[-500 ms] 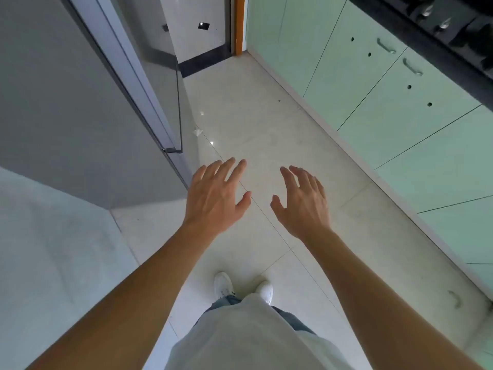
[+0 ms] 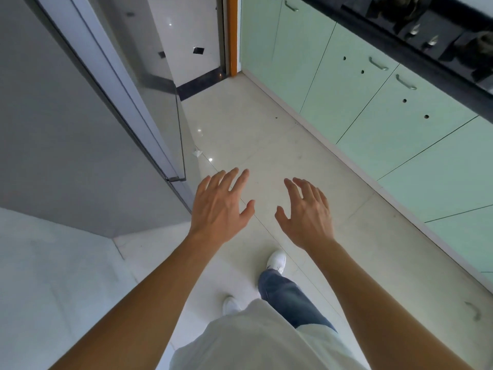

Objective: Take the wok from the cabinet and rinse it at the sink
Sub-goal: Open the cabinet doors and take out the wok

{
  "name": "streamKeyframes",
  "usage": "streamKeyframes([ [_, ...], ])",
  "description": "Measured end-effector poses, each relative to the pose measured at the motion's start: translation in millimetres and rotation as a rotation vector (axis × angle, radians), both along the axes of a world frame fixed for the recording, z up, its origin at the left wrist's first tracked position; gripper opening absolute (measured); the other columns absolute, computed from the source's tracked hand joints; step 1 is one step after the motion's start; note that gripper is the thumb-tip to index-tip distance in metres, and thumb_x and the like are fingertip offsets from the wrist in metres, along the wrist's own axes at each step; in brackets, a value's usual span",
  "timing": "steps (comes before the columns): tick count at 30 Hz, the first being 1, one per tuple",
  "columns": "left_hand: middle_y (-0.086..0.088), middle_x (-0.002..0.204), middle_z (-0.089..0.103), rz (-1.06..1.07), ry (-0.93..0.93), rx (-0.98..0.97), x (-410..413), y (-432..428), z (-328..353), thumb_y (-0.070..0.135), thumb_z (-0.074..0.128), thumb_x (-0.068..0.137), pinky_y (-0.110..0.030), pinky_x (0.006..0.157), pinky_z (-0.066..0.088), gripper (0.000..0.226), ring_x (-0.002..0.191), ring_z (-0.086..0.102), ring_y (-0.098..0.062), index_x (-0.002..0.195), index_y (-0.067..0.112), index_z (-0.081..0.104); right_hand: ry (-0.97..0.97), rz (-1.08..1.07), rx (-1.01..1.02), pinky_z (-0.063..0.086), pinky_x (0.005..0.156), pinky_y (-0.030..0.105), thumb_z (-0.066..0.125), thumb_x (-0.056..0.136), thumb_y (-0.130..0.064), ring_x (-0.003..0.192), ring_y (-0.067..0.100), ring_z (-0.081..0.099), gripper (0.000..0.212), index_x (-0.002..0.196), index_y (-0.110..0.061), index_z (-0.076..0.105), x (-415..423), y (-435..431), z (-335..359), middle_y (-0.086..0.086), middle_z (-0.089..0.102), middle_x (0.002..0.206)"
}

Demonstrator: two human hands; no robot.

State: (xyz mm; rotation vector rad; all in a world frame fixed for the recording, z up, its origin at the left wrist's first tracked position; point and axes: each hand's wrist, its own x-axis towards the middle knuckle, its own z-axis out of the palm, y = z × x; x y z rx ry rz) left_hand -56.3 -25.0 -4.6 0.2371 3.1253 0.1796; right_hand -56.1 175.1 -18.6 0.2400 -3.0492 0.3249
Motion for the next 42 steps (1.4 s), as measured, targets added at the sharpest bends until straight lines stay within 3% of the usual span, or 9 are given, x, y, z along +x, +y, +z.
streamKeyframes([
  [6, -0.006, 0.152, 0.044, 0.001, -0.036, -0.034, -62.6, 9.1, -7.7, 0.060, 0.035, 0.090, -0.047, 0.111, 0.036, 0.070, 0.137, 0.043, -0.027, 0.150, 0.023, 0.028, -0.020, -0.009, -0.002, 0.040, 0.111, 0.051, 0.069, 0.087, -0.042, 0.131, 0.035, 0.055, 0.066, 0.143, -0.012, 0.052, -62.2, 1.7, -7.6, 0.014, 0.058, 0.143],
  [25, -0.002, 0.152, 0.044, 0.087, -0.030, -0.054, -300.1, 84.4, 2.3, 0.063, 0.034, 0.090, -0.050, 0.112, 0.035, 0.068, 0.138, 0.042, -0.027, 0.149, 0.029, 0.033, 0.009, 0.055, -0.101, 0.046, 0.107, 0.055, 0.071, 0.085, -0.035, 0.128, 0.037, 0.057, 0.062, 0.139, -0.009, 0.055, -315.5, 76.0, -6.3, 0.016, 0.061, 0.139],
  [34, -0.003, 0.148, 0.048, 0.103, -0.045, -0.034, -381.4, 72.0, -8.5, 0.062, 0.037, 0.089, -0.049, 0.109, 0.039, 0.067, 0.135, 0.047, -0.027, 0.147, 0.028, 0.036, -0.028, 0.074, -0.061, 0.042, 0.110, 0.051, 0.068, 0.088, -0.039, 0.130, 0.034, 0.055, 0.062, 0.141, -0.012, 0.053, -401.7, 63.7, -15.7, 0.013, 0.058, 0.142],
  [42, -0.003, 0.149, 0.048, 0.081, -0.021, -0.020, -503.3, 21.6, -8.4, 0.063, 0.036, 0.088, -0.049, 0.110, 0.038, 0.068, 0.135, 0.047, -0.028, 0.147, 0.028, 0.036, -0.009, 0.044, -0.042, 0.045, 0.108, 0.052, 0.070, 0.084, -0.033, 0.126, 0.037, 0.057, 0.062, 0.139, -0.009, 0.055, -516.9, 18.4, -6.5, 0.015, 0.060, 0.138],
])
